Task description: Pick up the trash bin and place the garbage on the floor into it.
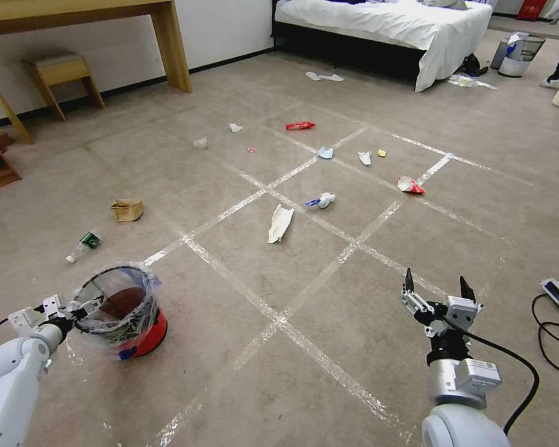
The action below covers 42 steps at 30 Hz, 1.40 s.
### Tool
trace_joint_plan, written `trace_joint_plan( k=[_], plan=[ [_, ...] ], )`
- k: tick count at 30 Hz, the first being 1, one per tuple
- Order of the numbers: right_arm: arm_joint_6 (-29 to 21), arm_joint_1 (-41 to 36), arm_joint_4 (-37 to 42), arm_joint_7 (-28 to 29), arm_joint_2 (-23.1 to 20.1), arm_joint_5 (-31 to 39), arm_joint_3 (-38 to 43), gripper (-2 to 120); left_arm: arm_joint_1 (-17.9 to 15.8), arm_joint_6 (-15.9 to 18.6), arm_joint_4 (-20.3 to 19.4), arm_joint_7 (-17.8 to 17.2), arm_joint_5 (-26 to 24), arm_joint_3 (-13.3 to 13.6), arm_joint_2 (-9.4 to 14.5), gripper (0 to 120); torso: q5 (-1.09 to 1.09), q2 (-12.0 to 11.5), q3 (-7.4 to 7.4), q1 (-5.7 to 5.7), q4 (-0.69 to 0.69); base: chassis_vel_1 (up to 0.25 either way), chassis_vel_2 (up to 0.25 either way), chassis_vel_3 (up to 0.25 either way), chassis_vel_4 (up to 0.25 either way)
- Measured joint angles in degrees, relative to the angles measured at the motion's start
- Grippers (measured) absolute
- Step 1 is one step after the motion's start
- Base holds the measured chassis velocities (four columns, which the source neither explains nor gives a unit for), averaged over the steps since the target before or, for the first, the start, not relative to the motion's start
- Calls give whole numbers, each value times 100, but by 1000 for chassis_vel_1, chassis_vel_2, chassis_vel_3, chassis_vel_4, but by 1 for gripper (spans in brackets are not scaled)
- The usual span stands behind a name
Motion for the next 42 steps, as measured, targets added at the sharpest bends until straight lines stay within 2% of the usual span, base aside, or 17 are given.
trace_joint_plan(
  k=[7, 10, 13, 15, 16, 18, 21, 24, 25, 27, 28, 30, 31, 33, 39, 42],
  plan=[
    [34, -3, -20, 1, 56, -33, -33, 100, 33, 21, 21, 103, 81, 53, 60, 97, 0, 0, 0, 0, -1, 0, 0, 0, 0],
    [52, 2, -23, 3, 65, -37, -39, 100, 140, 78, -66, 160, 135, 111, 158, 82, -2, 0, 0, 0, -1, 0, 0, 0, 0],
    [59, 4, -23, 4, 64, -37, -39, 100, 179, 104, -106, 169, 142, 135, 197, 79, -3, 0, 0, 0, -1, 0, 0, 0, 0],
    [94, 5, -23, 8, 61, -35, -40, 100, 279, 165, -213, 178, 187, 194, 304, 66, -6, 0, 0, 0, -1, 0, 0, 0, 0],
    [94, 5, -23, 8, 61, -35, -40, 100, 279, 165, -213, 178, 187, 194, 304, 66, -6, 0, 0, 0, -1, 0, 0, 0, 0],
    [130, 5, -38, 12, 52, -31, -41, 100, 331, 233, -299, 176, 200, 196, 347, 56, -9, 0, 0, 0, -2, 0, 0, 0, 0],
    [150, 11, -51, 14, 45, -29, -42, 100, 348, 247, -324, 172, 207, 197, 365, 49, -9, 0, 1, 0, -2, 0, 0, 0, 0],
    [167, 44, -81, 18, 25, -12, -57, 100, 366, 254, -347, 168, 249, 180, 389, 32, -6, 0, 1, 0, -1, 0, 0, 0, 0],
    [167, 44, -81, 18, 25, -12, -57, 100, 366, 254, -347, 168, 249, 180, 389, 32, -6, 0, 1, 0, -1, 0, 0, 0, 0],
    [169, 75, -111, 19, 11, -5, -61, 100, 371, 258, -350, 169, 265, 167, 404, 23, -5, 0, 1, 0, -1, 0, 0, 0, 0],
    [169, 75, -111, 19, 11, -5, -61, 100, 371, 258, -350, 169, 265, 167, 404, 23, -5, 0, 1, 0, -1, 0, 0, 0, 0],
    [172, 99, -135, 21, -5, 2, -64, 100, 368, 265, -305, 186, 307, 162, 409, 10, -4, 0, 1, 0, -1, 0, 0, 0, 0],
    [172, 99, -135, 21, -5, 2, -64, 100, 368, 265, -305, 186, 307, 162, 409, 10, -4, 0, 1, 0, -1, 0, 0, 0, 0],
    [173, 118, -149, 24, -25, 12, -64, 100, 367, 301, -296, 263, 322, 162, 409, 2, -5, 0, 0, 0, -1, 0, 0, 0, 0],
    [170, 169, -172, 33, -68, 58, -57, 100, 382, 349, -318, 353, 447, 139, 402, 1, -1, 0, 0, 0, 0, 0, 0, 0, 0],
    [150, 197, -174, 34, -84, 88, -56, 100, 471, 455, -480, 318, 446, -18, 386, 1, -9, 0, 1, 0, -3, 0, 0, 0, 0]
  ],
)
